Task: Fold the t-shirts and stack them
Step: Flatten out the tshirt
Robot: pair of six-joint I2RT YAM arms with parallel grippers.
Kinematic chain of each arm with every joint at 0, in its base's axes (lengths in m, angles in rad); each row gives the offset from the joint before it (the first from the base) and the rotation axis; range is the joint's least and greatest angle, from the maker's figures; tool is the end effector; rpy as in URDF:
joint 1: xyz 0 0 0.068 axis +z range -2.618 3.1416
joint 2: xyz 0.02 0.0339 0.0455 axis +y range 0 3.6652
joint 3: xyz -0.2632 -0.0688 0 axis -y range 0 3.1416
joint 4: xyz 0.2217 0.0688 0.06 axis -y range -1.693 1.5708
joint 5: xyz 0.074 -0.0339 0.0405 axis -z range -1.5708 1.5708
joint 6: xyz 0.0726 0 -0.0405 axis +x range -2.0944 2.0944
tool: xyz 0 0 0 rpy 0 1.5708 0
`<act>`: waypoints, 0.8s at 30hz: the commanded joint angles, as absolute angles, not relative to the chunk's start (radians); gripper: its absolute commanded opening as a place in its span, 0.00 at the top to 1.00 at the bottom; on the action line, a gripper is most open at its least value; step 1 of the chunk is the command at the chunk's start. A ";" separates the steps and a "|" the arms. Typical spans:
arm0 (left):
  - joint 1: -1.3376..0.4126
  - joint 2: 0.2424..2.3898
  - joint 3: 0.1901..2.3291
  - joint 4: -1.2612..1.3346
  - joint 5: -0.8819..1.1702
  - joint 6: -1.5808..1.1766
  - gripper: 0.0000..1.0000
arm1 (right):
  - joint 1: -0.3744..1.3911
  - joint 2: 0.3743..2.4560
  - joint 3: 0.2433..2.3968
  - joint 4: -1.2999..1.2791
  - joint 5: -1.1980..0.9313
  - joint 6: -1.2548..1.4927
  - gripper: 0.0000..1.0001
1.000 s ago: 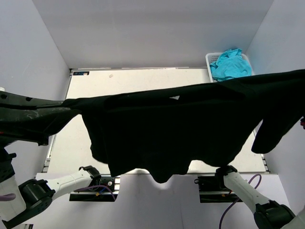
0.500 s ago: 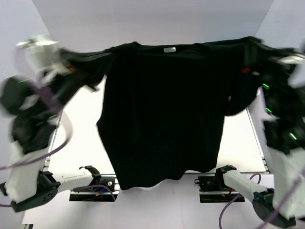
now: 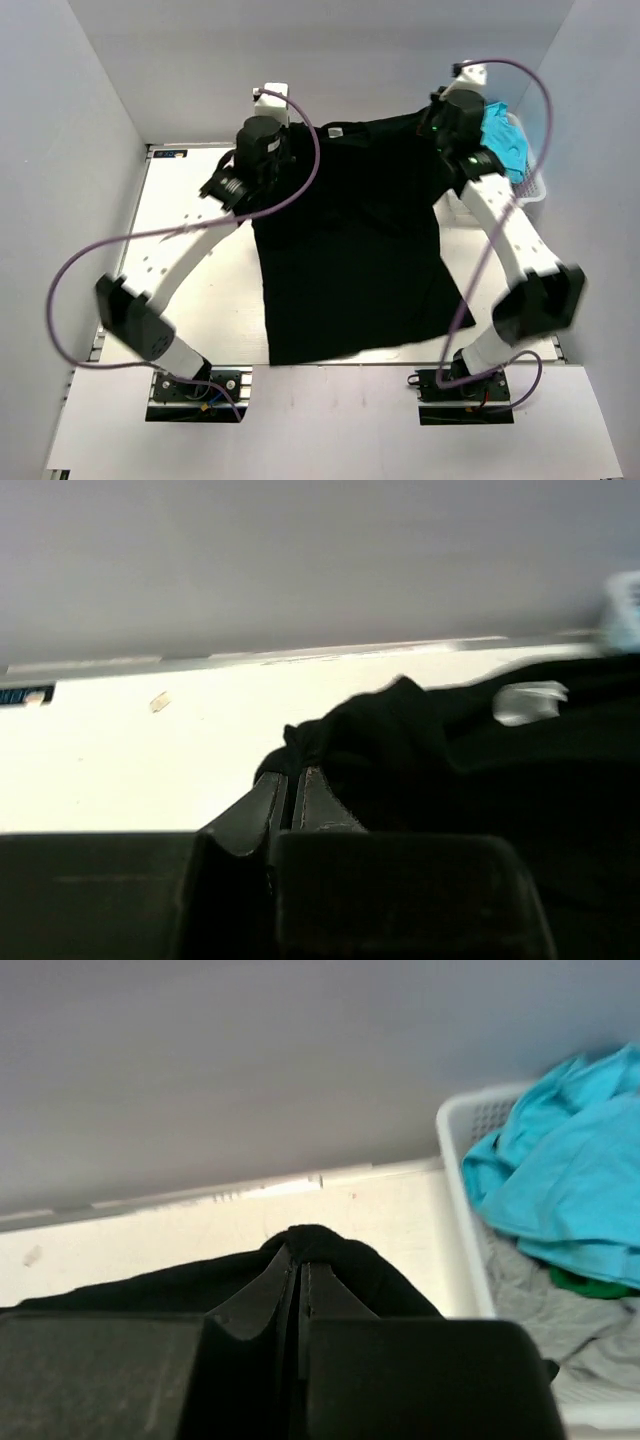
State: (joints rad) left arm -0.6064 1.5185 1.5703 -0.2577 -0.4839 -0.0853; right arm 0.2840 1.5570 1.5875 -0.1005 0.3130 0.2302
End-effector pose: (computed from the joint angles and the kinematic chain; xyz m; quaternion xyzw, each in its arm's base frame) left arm 0.3150 -0.1773 0.4195 0.0481 0.7669 -0.0327 0.6391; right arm 0.3699 0.0847 0.4334 0.0868 0.7251 0.0610 0.6804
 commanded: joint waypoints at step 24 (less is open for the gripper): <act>-0.169 2.261 2.180 -0.219 -0.011 -0.342 0.01 | 0.250 2.251 1.920 0.422 0.017 0.156 0.10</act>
State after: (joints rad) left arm -0.1223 2.4435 2.2127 -0.2024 -0.1463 -0.3321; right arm 0.2382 2.5301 1.9785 0.3466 0.0902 0.1532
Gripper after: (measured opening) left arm 0.987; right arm 0.902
